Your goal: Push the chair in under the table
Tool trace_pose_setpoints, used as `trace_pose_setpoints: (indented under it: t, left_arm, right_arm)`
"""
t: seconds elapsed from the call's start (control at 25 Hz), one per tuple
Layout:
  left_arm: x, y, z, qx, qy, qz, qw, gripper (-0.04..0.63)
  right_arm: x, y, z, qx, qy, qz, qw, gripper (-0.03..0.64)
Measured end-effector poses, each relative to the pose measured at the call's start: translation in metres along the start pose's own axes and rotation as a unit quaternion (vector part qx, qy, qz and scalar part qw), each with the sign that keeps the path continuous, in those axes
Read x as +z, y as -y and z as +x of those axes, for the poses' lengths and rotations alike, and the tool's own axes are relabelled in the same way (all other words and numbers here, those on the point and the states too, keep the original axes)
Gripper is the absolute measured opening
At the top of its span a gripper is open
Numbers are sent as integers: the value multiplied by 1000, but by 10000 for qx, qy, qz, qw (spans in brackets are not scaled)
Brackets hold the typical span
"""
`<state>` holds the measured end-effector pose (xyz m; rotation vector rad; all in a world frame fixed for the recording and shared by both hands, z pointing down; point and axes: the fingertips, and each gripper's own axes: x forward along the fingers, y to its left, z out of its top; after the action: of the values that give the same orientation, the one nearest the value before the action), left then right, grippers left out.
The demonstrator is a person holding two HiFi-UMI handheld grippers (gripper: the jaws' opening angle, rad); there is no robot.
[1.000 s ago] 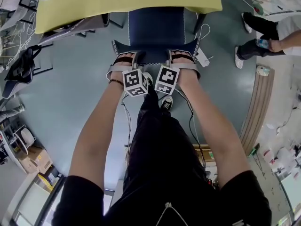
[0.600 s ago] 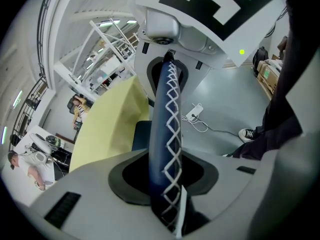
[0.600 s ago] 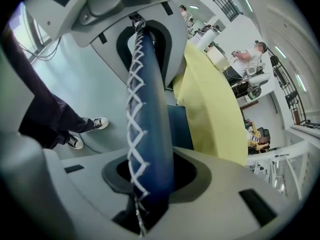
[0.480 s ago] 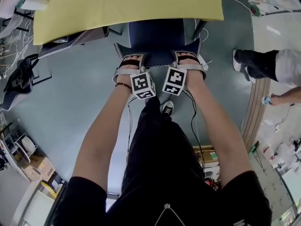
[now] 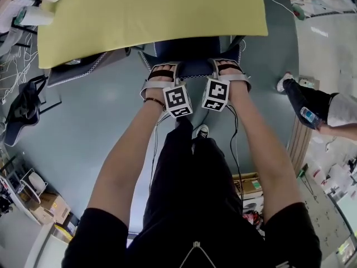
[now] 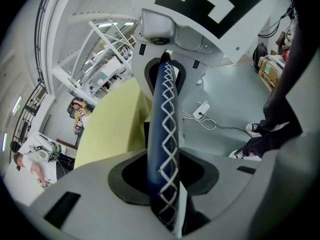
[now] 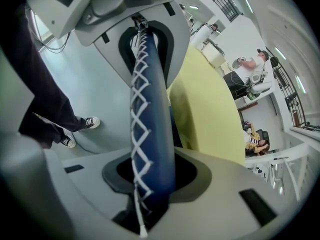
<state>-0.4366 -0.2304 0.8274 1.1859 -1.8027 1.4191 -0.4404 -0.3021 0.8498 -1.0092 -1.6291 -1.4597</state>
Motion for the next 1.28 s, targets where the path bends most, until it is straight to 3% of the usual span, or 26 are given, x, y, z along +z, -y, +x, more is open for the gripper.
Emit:
trace_pose_setpoints:
  t: [1.28]
  left_arm:
    - [3, -61, 37, -86, -101, -43, 9999, 147]
  right_arm:
    - [-10, 66, 30, 119, 12, -241, 9996, 126]
